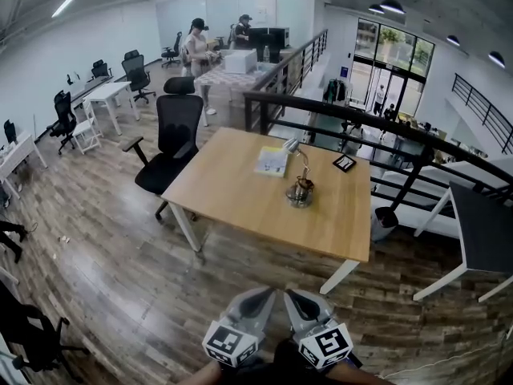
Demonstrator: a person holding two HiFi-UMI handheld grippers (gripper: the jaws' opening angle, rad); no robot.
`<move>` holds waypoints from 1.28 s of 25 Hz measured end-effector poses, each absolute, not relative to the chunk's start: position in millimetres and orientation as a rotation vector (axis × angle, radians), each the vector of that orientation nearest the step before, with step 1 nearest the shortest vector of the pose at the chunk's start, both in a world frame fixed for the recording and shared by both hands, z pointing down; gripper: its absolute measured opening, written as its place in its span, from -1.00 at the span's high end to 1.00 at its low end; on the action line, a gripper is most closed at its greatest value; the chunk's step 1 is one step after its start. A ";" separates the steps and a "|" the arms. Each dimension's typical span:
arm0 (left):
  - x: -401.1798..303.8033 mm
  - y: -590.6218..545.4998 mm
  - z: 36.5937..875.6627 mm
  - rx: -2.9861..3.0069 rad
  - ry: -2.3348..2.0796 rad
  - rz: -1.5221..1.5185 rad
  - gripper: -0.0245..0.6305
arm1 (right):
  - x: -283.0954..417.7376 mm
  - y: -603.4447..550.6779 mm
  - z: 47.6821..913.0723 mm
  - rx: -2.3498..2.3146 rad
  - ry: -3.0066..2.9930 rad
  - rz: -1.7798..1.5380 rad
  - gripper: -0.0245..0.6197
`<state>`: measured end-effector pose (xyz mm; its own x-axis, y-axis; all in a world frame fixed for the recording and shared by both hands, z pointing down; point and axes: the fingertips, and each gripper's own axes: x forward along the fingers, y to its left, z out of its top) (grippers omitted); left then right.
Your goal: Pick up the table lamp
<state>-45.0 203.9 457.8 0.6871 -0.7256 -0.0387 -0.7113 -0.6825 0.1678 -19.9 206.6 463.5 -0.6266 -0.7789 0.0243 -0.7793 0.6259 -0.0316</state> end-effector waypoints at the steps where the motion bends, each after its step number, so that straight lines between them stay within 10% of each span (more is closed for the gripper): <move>1: -45.0 195.5 457.7 2.757 -1.192 -0.151 0.92 | -19.2 198.0 463.2 1.347 -2.832 0.061 0.91; 32: 81.7 -77.1 457.9 2.730 -1.192 -0.146 0.92 | 115.1 -77.4 466.5 1.369 -2.830 0.129 0.91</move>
<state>81.7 -77.1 457.9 0.6781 -0.7346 -0.0255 -0.7191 -0.6702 0.1839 115.1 -77.4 466.5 -0.6212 -0.7830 0.0312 -0.7826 0.6179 -0.0756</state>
